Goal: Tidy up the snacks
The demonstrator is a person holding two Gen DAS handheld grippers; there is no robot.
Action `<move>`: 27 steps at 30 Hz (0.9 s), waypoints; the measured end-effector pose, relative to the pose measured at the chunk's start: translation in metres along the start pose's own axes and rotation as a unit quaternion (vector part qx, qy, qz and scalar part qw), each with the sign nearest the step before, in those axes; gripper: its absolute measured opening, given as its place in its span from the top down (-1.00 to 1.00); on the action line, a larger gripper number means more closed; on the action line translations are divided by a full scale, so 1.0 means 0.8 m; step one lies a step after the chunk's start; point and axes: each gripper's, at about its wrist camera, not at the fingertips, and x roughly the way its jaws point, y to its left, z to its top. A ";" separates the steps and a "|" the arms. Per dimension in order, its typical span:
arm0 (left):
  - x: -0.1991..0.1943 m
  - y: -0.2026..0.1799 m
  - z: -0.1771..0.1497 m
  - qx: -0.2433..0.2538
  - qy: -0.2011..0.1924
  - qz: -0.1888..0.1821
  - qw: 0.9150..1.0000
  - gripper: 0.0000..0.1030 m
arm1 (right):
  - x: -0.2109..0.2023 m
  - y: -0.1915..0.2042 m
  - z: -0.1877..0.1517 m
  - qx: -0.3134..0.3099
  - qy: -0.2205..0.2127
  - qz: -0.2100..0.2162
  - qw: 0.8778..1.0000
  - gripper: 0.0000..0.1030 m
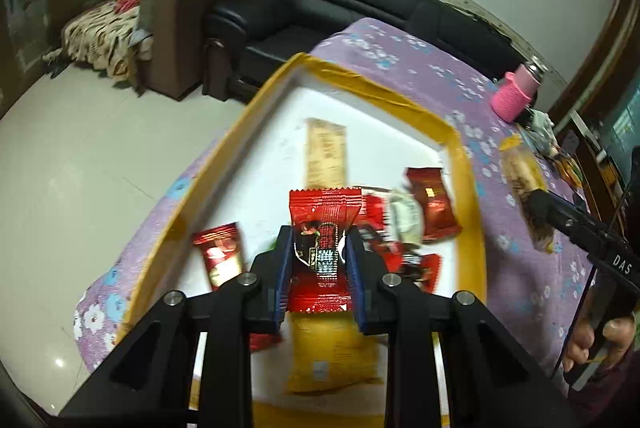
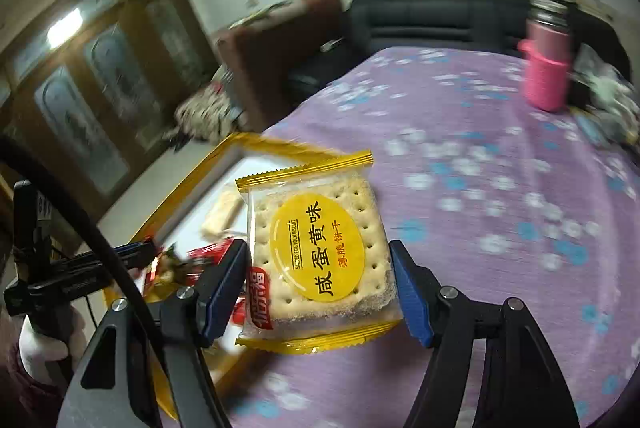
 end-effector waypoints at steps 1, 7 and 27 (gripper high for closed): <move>0.001 0.005 0.000 -0.003 0.000 0.000 1.000 0.47 | 0.013 0.014 0.003 -0.009 0.009 0.001 1.000 -0.35; 0.014 0.021 0.003 -0.008 0.012 -0.004 1.000 0.47 | 0.090 0.061 0.021 -0.037 0.056 -0.018 0.998 -0.35; -0.100 -0.030 -0.033 0.038 -0.172 0.087 0.981 -0.70 | 0.004 0.068 -0.002 -0.015 -0.037 -0.021 0.999 -0.40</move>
